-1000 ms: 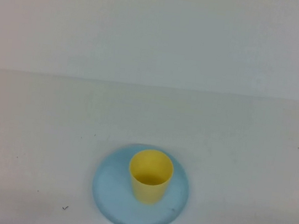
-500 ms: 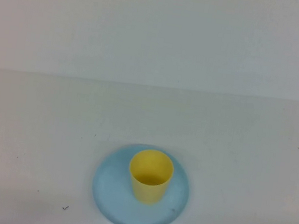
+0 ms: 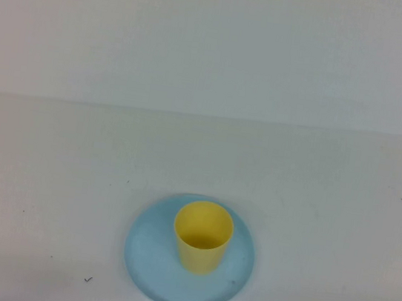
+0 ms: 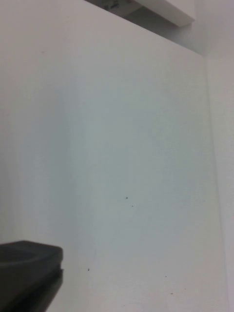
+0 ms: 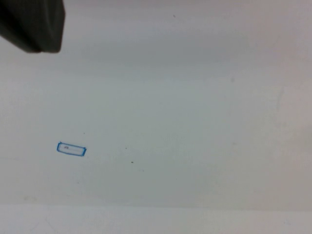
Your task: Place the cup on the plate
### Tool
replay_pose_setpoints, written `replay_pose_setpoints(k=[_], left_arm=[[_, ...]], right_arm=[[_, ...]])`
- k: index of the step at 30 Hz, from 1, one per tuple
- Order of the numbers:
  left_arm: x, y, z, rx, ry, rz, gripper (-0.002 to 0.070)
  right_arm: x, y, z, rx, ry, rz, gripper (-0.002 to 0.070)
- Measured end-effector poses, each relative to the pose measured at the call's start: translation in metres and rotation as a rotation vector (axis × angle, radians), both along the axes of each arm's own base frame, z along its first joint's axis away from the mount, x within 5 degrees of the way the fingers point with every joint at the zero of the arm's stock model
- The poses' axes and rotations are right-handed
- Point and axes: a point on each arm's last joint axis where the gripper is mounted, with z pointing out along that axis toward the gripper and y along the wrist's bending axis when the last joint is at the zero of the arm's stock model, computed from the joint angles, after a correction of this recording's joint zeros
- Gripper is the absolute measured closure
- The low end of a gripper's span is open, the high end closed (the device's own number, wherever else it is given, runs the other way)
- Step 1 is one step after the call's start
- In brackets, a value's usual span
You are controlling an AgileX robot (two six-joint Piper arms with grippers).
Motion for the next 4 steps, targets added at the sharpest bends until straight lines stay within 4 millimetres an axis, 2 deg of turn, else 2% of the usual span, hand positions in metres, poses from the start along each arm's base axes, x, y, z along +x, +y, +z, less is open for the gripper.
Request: replay_pose_setpoints(k=[4], left_arm=[[0.0,0.0,0.0,0.0,0.0,0.0,0.0675]], right_arm=[[0.0,0.0,0.0,0.0,0.0,0.0,0.0674]])
